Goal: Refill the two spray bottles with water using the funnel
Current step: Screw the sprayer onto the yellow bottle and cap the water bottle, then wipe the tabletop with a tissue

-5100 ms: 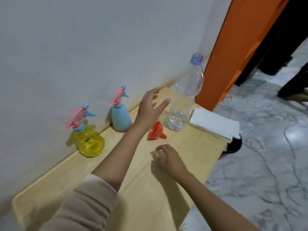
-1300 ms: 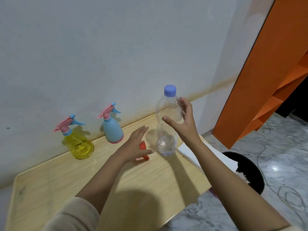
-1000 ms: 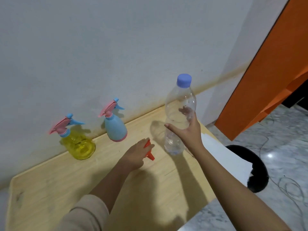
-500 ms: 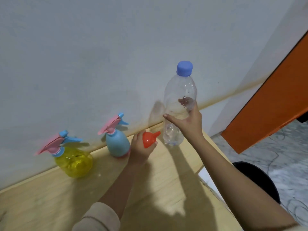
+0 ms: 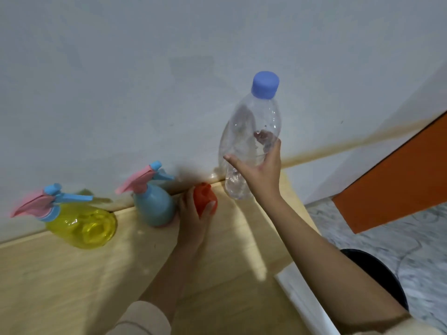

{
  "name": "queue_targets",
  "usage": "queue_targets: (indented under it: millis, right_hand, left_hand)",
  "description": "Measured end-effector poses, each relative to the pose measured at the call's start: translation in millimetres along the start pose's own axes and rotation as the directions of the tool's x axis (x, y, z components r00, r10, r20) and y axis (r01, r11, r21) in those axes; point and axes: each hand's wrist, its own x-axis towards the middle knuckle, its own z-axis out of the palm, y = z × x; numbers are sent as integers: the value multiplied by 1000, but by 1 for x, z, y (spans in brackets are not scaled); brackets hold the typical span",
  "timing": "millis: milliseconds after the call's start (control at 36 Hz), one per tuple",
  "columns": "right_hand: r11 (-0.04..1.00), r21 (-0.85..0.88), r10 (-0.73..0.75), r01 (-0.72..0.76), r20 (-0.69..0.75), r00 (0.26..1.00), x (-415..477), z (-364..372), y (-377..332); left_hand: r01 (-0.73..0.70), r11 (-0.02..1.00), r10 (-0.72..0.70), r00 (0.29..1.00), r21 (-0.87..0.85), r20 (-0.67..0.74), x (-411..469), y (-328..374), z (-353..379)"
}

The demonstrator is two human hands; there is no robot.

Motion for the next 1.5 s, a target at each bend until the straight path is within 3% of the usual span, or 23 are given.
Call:
queue_targets:
  millis: [222,444,667,861,944,1194,1278,1500]
  right_hand:
    - [999,-28,23,-17,244,970,2,-11,13]
    - [993,-110,84,-50,333,939,-2,-24,15]
    - [975,-200,141,-100,203,969,-44,-69,16]
    - [942,-308,156,-136,43,987,-140,-134,36]
    - [904,-377,218,-201,4,976,-187,-155,44]
    - [741,-658,245,-137,75,967,-245,-180,62]
    - [738,-667,227,-105,99,969,-246,-180,68]
    - [780,-599,246,-183,24,969,-248,-182,71]
  left_hand:
    - [47,995,-44,999,88,-28,-4,-6,10]
    - [94,989,-88,994,112,-58,0,3,7]
    - [64,990,-61,998,122,-25,-19,3,-6]
    - [-72,966,69,997,248,18,-124,-33,-32]
    - [-70,941,59,997,332,42,-161,-58,-47]
    - [-167,852,149,986,496,77,-217,-93,-59]
    - [-174,835,159,985,522,73,-228,-98,-59]
    - [-163,824,162,986,542,51,-228,-99,-56]
